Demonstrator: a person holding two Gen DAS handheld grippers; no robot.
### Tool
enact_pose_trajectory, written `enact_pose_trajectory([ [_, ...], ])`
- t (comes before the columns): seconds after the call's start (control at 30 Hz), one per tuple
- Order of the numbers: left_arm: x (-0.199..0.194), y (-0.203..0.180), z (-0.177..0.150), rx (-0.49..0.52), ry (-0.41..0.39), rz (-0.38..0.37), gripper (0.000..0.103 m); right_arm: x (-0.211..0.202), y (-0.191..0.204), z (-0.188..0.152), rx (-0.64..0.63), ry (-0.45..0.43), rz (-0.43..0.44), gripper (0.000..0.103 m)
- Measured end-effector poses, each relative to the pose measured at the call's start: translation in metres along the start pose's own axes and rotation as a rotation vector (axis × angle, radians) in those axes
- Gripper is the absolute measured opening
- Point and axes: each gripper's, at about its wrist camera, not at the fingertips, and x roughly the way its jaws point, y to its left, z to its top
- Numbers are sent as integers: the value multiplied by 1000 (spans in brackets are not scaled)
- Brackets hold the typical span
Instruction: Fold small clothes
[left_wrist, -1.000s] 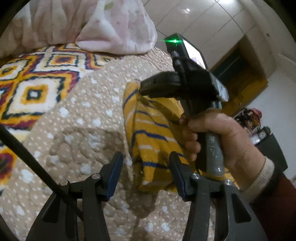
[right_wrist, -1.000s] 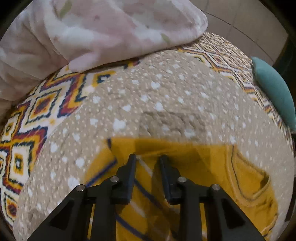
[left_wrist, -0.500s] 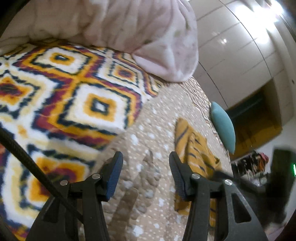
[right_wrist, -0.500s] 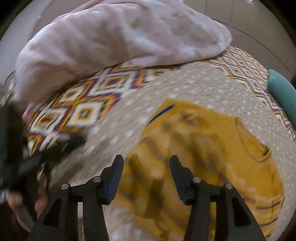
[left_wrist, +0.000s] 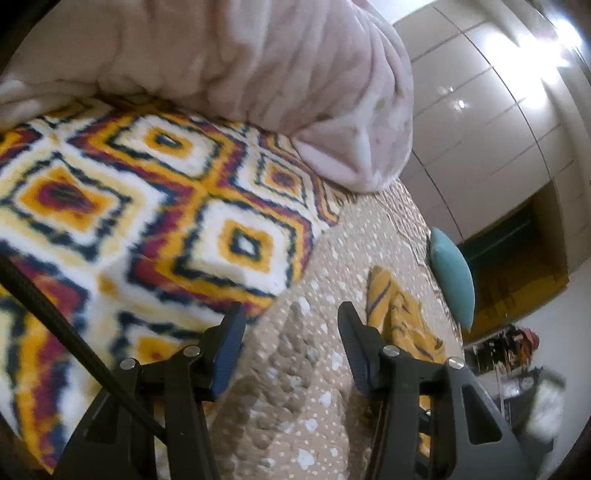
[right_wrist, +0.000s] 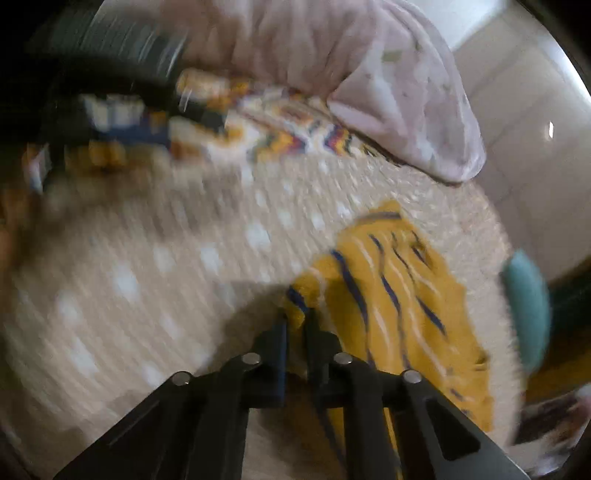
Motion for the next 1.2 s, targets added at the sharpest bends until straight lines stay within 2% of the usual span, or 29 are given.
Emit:
enact_pose_trajectory([
  [0.03, -3, 4, 2, -9, -12, 7, 50, -3, -2, 9, 44, -12, 36, 9],
  [0.17, -9, 21, 7, -57, -30, 29, 50, 2, -5, 18, 107, 0, 51, 10],
  [0.23, -9, 27, 9, -73, -21, 27, 50, -7, -28, 12, 196, -14, 136, 12],
  [0.27, -9, 29, 9, -80, -17, 23, 50, -17, -37, 8, 233, -36, 156, 18],
  [0.3, -10, 30, 9, -83, -16, 22, 50, -28, -45, 3, 257, -60, 157, 28],
  [0.4, -10, 26, 9, -80, -21, 22, 53, -56, -52, -11, 267, -97, 88, 40],
  [0.5, -6, 20, 7, -74, -17, 18, 54, -59, -40, -24, 191, -67, 53, 51],
  [0.57, -3, 17, 6, -69, -14, 22, 54, -50, -21, -33, 109, -30, 13, 55],
  [0.67, -2, 17, 5, -68, -15, 34, 54, -30, 7, -38, -2, 3, -77, 55],
  [0.73, -1, 19, 6, -74, -15, 41, 55, -10, 28, -37, -109, 16, -210, 55],
  [0.87, 0, 24, 7, -90, -14, 41, 55, 17, 36, -24, -154, 22, -355, 55],
  [1.13, 0, 26, 9, -105, -13, 34, 56, 41, 25, -4, -123, 34, -409, 55],
  [1.17, 0, 27, 9, -110, -14, 32, 56, 42, 27, -2, -114, 35, -406, 50],
  [1.2, 0, 27, 9, -112, -15, 33, 56, 41, 27, -1, -97, 30, -391, 37],
])
